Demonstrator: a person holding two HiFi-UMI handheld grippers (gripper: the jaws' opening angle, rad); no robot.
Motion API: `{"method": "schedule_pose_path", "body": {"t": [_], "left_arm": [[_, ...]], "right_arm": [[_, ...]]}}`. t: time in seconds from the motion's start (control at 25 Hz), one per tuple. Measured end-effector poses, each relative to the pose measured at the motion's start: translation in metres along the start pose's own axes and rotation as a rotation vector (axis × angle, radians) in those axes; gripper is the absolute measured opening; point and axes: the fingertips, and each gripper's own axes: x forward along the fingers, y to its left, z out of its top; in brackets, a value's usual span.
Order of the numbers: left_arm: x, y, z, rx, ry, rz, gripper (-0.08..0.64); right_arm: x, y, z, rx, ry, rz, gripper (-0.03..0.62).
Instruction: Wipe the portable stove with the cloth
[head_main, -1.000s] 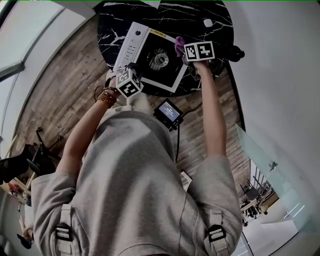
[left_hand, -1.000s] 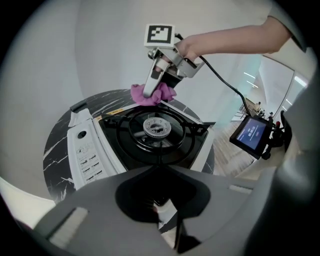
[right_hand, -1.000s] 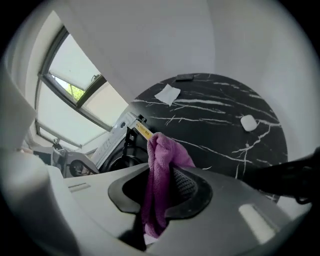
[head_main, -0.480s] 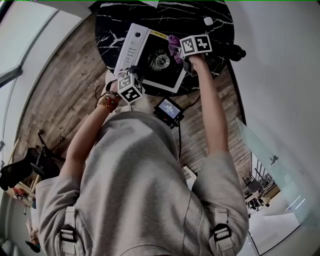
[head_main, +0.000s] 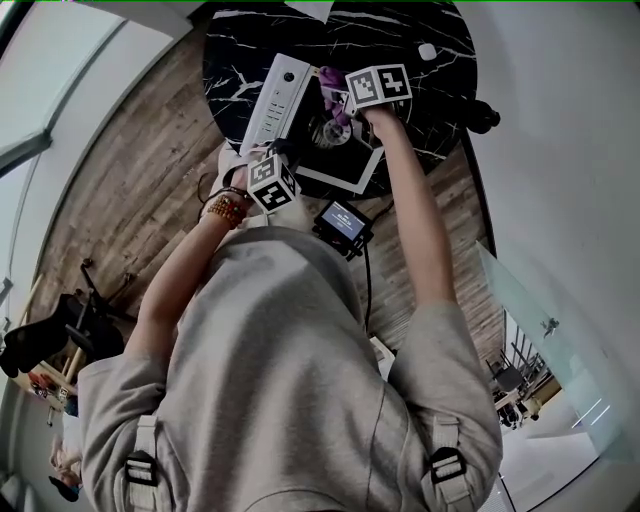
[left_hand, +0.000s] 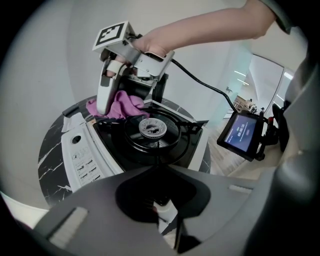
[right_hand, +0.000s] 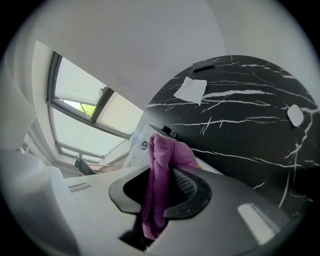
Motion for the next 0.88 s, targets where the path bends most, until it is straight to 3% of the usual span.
{"method": "schedule_pose_path", "body": {"t": [0.12, 0.32, 0.4, 0.52, 0.6, 0.76, 0.88], "left_arm": [[0.0, 0.001, -0.001, 0.006, 0.0, -0.004, 0.025], [-0.001, -0.001, -0.001, 0.023, 0.0, -0.008, 0.025], [-0.001, 0.0, -0.002, 0.029, 0.001, -0.007, 0.026], [0.0, -0.001, -0.003, 0.037, 0.009, -0.008, 0.026], [0.0, -0.002, -0.002, 0.043, 0.016, -0.012, 0.026], [0.0, -0.003, -0.002, 0.047, 0.02, -0.025, 0.028], [0.0, -0.003, 0.0, 0.048, 0.018, -0.028, 0.028]], "right_arm": [[-0.003, 0.003, 0.002, 0.01, -0.043, 0.053, 0.089], [-0.063, 0.016, 0.021, 0.13, -0.314, 0.297, 0.092], [-0.089, -0.003, 0.021, 0.133, -0.351, 0.226, 0.092], [-0.108, -0.052, -0.001, 0.074, -0.286, -0.043, 0.092], [-0.108, -0.076, -0.017, 0.063, -0.221, -0.168, 0.092], [-0.081, -0.088, -0.034, 0.075, -0.112, -0.235, 0.092], [-0.064, -0.084, -0.032, 0.099, -0.091, -0.257, 0.089]]}}
